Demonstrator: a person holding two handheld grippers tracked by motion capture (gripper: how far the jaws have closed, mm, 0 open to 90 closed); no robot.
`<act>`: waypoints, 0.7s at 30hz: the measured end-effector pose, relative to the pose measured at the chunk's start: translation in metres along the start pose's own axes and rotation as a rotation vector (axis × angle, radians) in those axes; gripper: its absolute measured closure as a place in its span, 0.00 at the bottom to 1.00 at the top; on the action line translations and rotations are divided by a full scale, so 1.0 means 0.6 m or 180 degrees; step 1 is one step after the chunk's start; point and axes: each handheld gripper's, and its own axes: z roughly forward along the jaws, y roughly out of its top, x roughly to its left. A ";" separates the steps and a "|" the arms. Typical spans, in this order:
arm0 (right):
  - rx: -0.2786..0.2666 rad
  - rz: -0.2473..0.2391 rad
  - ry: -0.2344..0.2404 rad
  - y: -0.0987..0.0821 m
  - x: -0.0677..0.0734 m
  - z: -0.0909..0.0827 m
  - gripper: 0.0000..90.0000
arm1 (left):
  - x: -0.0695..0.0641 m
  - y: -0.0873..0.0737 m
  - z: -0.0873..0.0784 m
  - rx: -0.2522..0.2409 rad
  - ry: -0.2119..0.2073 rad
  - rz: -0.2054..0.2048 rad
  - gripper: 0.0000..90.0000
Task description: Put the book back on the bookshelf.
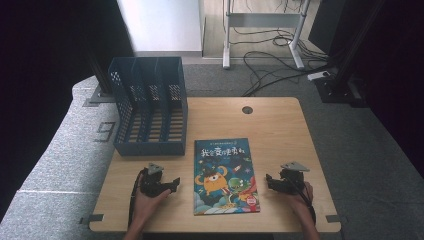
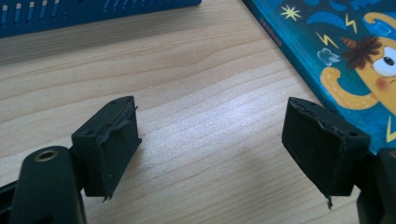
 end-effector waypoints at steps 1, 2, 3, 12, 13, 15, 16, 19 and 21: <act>-0.0003 0.0011 -0.0005 0.000 0.001 0.000 0.18 | 0.000 0.000 0.000 -0.0004 -0.0003 -0.0002 0.21; -0.0007 0.0012 -0.0006 -0.001 0.001 -0.001 0.19 | -0.002 0.000 0.001 -0.0003 0.0003 -0.0002 0.21; -0.0007 0.0012 -0.0006 -0.001 0.001 -0.001 0.19 | -0.002 0.000 0.001 -0.0003 0.0003 -0.0002 0.21; -0.0103 0.0071 0.0108 0.000 -0.001 -0.008 0.24 | -0.007 0.003 0.000 -0.0032 0.0015 0.0006 0.22; -0.0202 0.0072 0.0148 0.004 0.002 -0.013 0.28 | -0.009 0.004 -0.002 -0.0055 -0.0008 0.0021 0.23; -0.0238 0.0108 0.0190 0.009 0.005 -0.017 0.27 | -0.011 0.004 -0.004 -0.0066 -0.0015 0.0029 0.23; -0.0238 0.0108 0.0190 0.009 0.005 -0.017 0.27 | -0.013 0.005 -0.005 -0.0069 -0.0017 0.0045 0.23; -0.0256 0.0084 0.0282 0.017 0.018 -0.017 0.26 | -0.024 0.008 -0.003 -0.0073 -0.0048 0.0078 0.23; -0.0243 0.0059 0.0302 0.019 0.023 -0.015 0.26 | -0.026 0.009 -0.001 -0.0064 -0.0061 0.0085 0.23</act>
